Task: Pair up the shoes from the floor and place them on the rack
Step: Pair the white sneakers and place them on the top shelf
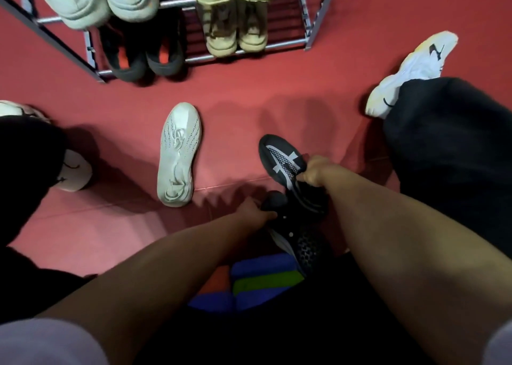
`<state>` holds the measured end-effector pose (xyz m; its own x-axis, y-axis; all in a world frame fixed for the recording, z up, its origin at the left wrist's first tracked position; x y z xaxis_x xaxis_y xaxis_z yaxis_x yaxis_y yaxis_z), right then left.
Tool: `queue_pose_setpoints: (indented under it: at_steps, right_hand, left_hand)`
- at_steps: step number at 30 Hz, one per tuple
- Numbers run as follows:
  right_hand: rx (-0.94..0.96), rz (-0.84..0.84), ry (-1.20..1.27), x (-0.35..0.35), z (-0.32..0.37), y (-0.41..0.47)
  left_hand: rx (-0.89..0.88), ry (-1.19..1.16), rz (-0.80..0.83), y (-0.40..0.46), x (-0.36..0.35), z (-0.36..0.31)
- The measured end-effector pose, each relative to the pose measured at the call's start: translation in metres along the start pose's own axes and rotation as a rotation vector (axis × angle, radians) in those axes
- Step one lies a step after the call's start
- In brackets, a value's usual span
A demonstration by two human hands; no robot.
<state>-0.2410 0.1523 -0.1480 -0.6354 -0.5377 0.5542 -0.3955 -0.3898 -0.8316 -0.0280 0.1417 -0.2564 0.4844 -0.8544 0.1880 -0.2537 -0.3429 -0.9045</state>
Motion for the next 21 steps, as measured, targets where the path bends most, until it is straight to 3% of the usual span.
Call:
queue_pose_setpoints:
  at_steps: [2,5,9,12,17,21]
  right_hand:
    - [-0.025,0.038,-0.03,0.0,-0.002,-0.002]
    - [-0.037,0.059,-0.089,0.005,-0.001,-0.005]
    - [-0.034,0.036,-0.117,0.008,0.006,-0.004]
    - [-0.028,-0.015,-0.027,0.005,0.008,0.0]
    - [-0.036,-0.233,0.122,0.02,0.018,0.002]
    - [-0.121,-0.396,0.325,0.036,0.016,-0.002]
  left_hand:
    - [0.015,-0.184,-0.026,-0.03,0.003,-0.02]
    - [0.049,-0.356,0.06,-0.049,0.009,-0.046]
    - [-0.126,-0.355,0.114,-0.069,0.058,-0.1]
    - [-0.224,-0.387,0.033,-0.094,0.107,-0.139]
    - [-0.658,-0.094,-0.105,-0.137,0.155,-0.195]
    - [-0.994,0.357,-0.408,-0.141,0.148,-0.18]
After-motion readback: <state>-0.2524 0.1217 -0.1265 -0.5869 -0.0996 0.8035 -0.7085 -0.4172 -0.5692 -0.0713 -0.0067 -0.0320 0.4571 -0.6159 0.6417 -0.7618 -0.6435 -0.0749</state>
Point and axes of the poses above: each hand's wrist, its own y-axis towards the middle knuckle, its own x-axis out of the back of the hand, z = x × y, the point moved 4 cm from there along y, towards the middle knuckle, and after that the axes turned 6 degrees about -y, right-handed, at the moved point
